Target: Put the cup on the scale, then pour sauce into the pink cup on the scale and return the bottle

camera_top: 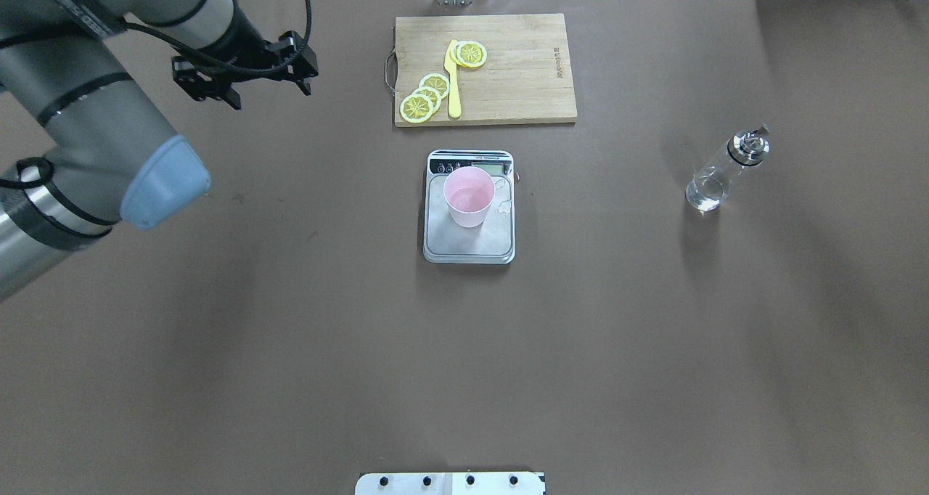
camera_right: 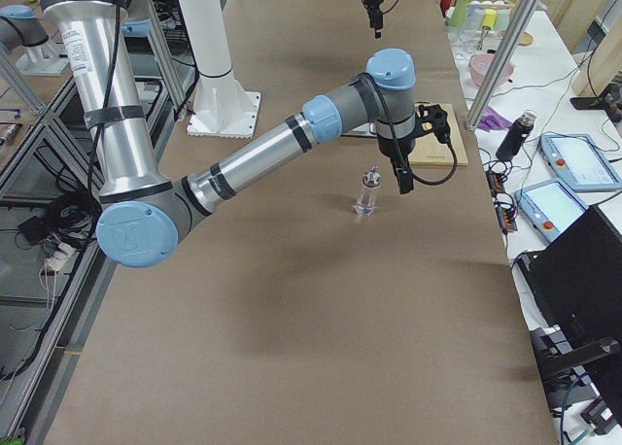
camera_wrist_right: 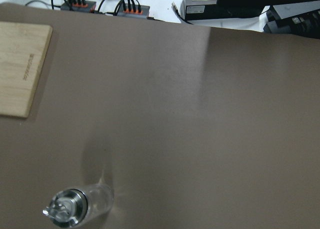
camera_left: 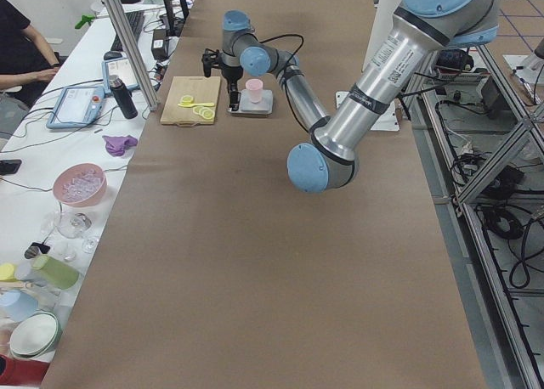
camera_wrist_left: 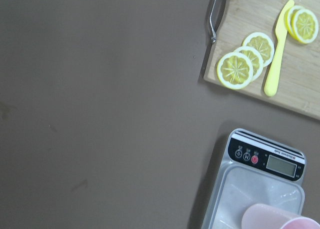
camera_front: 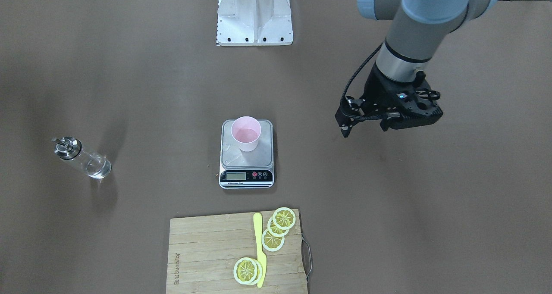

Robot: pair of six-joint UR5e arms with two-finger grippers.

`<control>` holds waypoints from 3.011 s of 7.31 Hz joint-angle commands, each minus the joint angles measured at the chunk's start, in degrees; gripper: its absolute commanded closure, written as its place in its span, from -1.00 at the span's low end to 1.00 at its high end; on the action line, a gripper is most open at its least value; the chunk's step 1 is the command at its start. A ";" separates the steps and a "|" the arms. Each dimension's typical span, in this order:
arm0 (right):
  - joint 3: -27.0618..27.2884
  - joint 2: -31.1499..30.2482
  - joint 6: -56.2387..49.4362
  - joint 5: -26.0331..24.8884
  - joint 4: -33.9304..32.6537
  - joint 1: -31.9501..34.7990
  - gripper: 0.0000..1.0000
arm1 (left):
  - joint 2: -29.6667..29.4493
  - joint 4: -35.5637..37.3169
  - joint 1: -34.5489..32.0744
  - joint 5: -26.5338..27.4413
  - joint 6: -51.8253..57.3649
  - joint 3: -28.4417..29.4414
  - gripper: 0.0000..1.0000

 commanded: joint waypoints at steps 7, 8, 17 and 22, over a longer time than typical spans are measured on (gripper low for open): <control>-16.65 -11.18 -17.15 -7.14 11.31 1.60 -1.00 | 25.83 -9.78 -24.09 -4.28 30.10 5.27 -0.95; -16.82 -11.28 -15.76 -3.47 10.89 1.94 -1.00 | 26.10 -9.00 -28.23 -15.72 41.01 8.70 -0.95; -15.24 -10.75 -8.28 4.03 7.81 4.67 -1.00 | 37.97 -5.56 -34.43 -19.26 48.41 8.47 -0.95; -15.24 -10.76 -8.28 3.95 8.16 4.67 -1.00 | 37.70 -5.39 -34.34 -19.26 48.33 8.47 -0.95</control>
